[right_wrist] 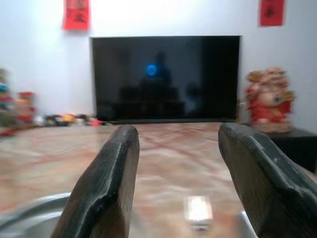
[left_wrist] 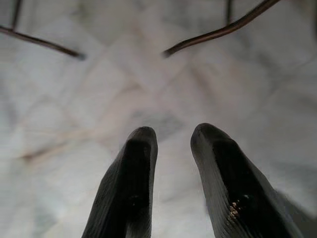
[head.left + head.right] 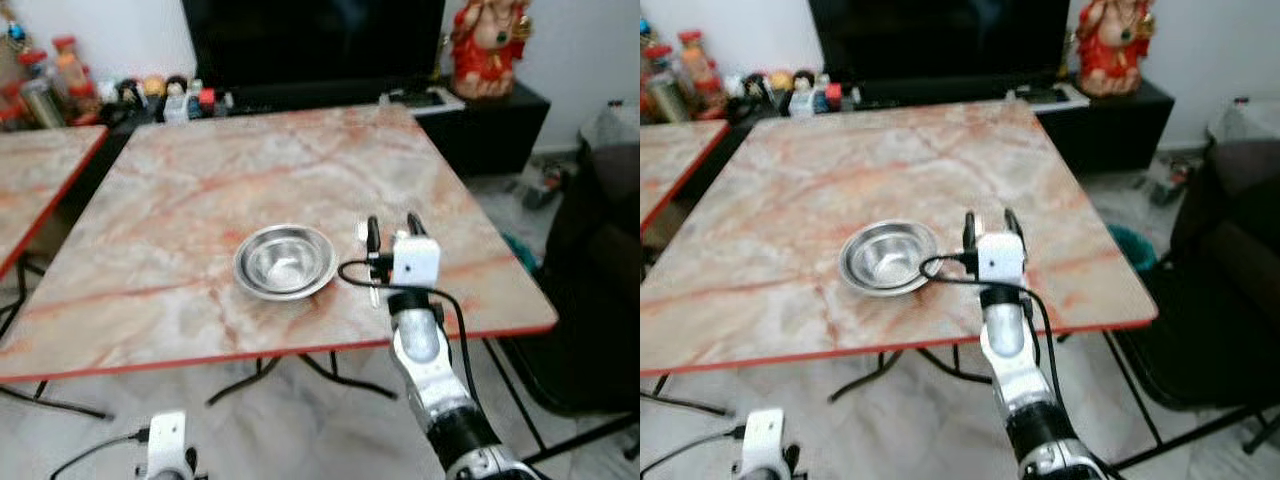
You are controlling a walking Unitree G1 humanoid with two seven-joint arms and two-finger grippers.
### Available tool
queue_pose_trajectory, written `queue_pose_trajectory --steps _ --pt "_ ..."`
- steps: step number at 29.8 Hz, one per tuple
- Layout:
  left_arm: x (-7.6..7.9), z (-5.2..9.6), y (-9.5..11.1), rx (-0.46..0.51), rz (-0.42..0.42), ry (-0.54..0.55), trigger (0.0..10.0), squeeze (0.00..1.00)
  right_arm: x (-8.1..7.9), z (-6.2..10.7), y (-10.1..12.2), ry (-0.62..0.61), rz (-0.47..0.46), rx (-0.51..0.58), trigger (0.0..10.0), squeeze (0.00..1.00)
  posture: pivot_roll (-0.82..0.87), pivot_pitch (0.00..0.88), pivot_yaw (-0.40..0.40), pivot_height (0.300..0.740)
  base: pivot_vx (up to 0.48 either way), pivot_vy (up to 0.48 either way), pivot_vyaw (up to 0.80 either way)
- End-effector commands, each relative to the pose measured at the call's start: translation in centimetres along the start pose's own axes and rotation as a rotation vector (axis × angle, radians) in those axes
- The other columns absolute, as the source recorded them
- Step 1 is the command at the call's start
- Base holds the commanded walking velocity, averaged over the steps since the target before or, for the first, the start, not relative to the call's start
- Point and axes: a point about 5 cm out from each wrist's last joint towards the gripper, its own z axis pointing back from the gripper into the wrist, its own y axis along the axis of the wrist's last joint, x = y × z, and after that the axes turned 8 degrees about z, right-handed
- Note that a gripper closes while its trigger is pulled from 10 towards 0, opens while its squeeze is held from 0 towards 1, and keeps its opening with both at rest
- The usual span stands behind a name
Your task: Setting the table
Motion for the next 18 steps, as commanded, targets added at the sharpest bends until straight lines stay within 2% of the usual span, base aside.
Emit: queue_pose_trajectory --steps 1,18 --pt "0.16 -0.05 0.16 0.003 0.001 -0.002 10.0 0.0 0.72 -0.38 0.19 -0.017 0.012 0.007 10.0 0.0 0.04 0.0 0.071 0.74 0.0 0.375 0.0" --pt "0.64 -0.14 0.4 0.011 0.025 0.005 10.0 0.0 1.34 -1.13 0.68 -0.025 0.03 0.023 10.0 0.0 0.03 0.0 0.059 0.74 0.0 0.375 0.0"
